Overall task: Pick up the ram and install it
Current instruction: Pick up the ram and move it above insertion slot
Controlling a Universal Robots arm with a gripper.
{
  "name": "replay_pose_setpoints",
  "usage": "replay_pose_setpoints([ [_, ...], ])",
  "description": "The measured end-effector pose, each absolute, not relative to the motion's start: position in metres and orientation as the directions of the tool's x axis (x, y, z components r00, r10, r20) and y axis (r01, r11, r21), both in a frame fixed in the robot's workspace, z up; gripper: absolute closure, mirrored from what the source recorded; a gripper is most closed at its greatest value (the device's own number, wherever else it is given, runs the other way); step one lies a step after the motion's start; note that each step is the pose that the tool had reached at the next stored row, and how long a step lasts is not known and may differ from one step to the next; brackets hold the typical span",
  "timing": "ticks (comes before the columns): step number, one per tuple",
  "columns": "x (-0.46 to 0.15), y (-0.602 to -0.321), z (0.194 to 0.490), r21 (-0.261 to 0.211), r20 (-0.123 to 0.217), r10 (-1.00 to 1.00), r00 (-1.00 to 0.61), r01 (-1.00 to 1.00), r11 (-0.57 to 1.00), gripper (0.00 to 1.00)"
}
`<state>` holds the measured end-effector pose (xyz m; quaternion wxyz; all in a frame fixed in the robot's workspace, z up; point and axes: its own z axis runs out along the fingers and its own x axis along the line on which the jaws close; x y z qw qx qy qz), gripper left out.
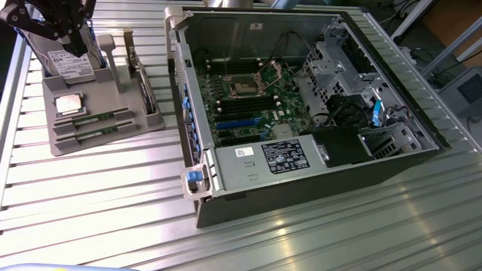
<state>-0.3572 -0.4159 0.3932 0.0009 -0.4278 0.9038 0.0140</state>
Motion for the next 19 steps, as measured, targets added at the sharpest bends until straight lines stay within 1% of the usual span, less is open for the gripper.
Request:
replay_pose_setpoints([
  [19, -0.3572, -0.4159, 0.3932, 0.023, -0.011, -0.832, -0.555, -0.832, 0.555, 0.89],
])
